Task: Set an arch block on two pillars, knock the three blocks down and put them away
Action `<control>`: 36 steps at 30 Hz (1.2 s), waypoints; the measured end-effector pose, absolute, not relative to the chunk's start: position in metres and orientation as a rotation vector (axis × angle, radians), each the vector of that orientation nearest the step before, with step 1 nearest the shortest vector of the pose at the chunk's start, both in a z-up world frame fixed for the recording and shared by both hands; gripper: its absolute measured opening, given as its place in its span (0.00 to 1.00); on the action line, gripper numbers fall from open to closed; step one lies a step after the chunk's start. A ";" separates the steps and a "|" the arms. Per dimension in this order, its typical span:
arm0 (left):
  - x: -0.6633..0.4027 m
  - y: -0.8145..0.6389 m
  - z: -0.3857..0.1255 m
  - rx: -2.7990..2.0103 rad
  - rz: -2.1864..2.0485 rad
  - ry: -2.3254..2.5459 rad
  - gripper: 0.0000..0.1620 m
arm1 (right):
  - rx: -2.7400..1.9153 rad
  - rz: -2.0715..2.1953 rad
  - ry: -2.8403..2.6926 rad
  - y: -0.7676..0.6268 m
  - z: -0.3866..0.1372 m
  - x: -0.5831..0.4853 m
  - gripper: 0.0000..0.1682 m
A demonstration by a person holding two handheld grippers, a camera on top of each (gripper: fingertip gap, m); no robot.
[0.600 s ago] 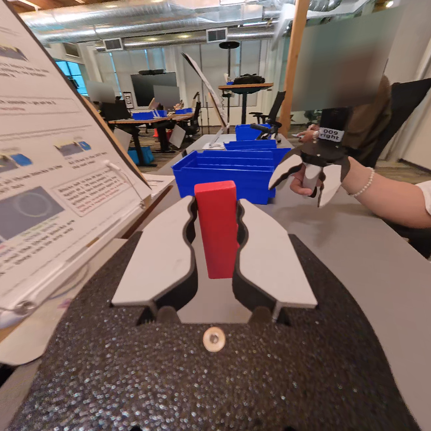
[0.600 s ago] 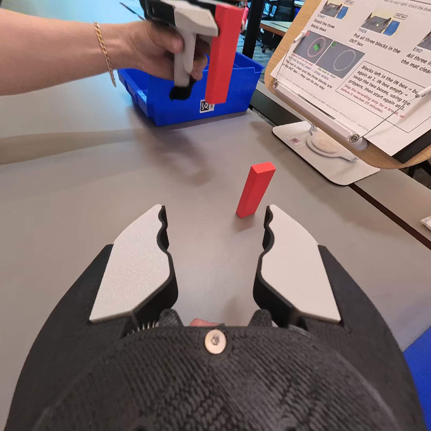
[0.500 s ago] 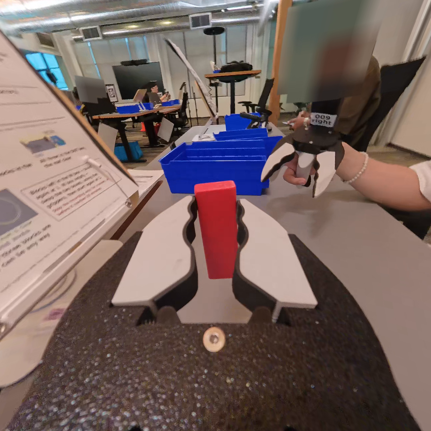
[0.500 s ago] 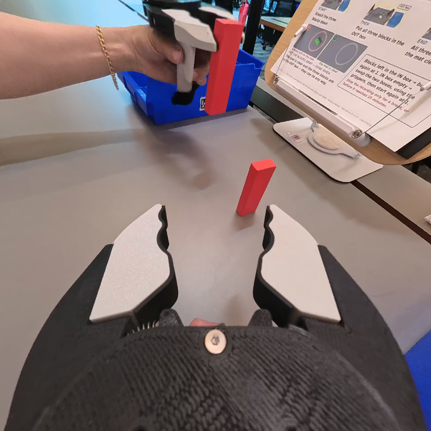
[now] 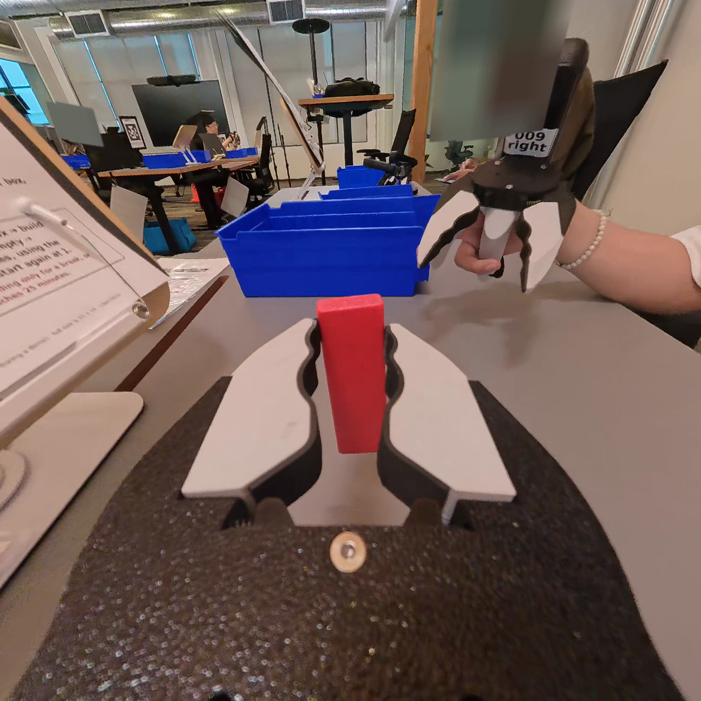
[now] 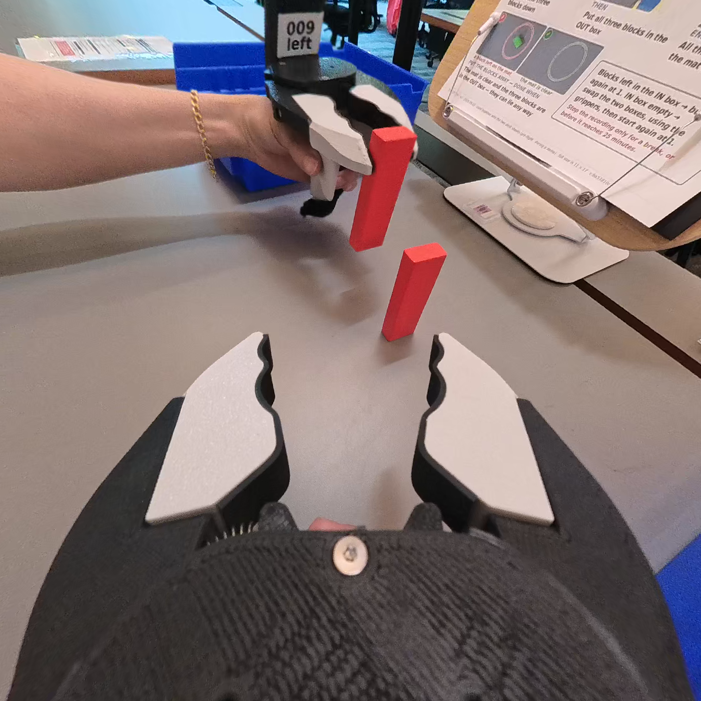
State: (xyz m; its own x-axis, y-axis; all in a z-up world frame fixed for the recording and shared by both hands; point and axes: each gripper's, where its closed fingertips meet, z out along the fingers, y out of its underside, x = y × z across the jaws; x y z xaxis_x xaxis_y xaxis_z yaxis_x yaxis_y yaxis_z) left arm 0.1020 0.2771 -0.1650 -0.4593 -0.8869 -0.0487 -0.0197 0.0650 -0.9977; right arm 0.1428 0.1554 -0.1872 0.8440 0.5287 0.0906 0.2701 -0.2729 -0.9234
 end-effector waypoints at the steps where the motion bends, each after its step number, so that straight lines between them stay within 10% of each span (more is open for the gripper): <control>1: 0.103 0.278 -0.169 -0.930 -1.496 1.602 0.20 | -1.874 0.280 -0.602 0.156 -0.188 0.143 0.48; 24: 0.112 0.275 -0.203 -0.957 -1.429 1.738 0.20 | -1.884 0.306 -0.577 0.163 -0.194 0.134 0.46; 36: 0.077 0.222 -0.103 -0.801 -1.702 1.637 0.20 | -1.759 0.323 -0.557 0.207 -0.166 0.070 0.41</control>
